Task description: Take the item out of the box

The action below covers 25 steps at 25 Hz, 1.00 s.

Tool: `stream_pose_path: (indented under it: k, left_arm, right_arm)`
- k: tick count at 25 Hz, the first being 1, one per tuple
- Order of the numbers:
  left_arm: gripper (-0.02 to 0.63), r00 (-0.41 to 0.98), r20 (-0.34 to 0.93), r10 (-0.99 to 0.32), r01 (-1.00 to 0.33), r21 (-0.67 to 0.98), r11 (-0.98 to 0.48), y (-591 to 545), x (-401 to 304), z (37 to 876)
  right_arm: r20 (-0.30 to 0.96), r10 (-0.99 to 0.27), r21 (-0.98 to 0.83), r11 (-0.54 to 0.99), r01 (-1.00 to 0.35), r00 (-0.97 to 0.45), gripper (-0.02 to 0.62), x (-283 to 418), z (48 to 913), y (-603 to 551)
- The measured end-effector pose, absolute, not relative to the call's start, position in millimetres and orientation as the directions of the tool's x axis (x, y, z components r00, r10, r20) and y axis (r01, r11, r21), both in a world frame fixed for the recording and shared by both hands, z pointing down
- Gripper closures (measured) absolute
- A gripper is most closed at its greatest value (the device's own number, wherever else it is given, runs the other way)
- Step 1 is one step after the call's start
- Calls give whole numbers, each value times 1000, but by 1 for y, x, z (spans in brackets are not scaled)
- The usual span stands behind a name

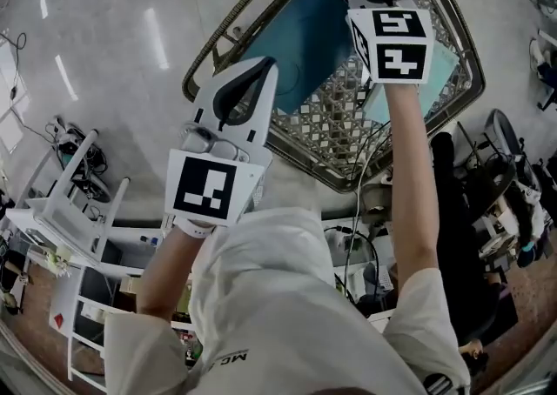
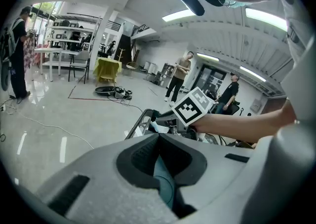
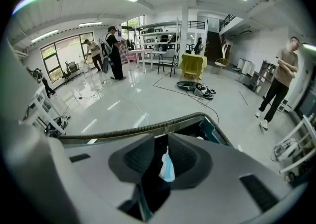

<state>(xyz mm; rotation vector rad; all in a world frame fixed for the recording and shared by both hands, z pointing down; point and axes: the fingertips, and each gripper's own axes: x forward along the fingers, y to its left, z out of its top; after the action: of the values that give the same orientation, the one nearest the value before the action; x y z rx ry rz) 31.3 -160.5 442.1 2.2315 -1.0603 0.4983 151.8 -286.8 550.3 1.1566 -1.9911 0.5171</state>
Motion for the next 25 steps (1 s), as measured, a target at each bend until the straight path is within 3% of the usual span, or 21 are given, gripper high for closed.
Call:
stream_pose_path:
  k: [14, 18, 25]
  left_arm:
    - [581, 584, 560, -588, -811, 370, -454, -171, 20, 449]
    - [581, 580, 566, -586, -814, 373, -446, -170, 16, 451]
    - [581, 590, 560, -582, -807, 377, -454, -164, 21, 450]
  right_arm:
    - [898, -405, 79, 533, -842, -172, 497, 158, 602, -309]
    - [913, -390, 118, 532, -838, -119, 573, 169, 613, -308]
    - [903, -413, 121, 509, -852, -119, 580, 174, 609, -306]
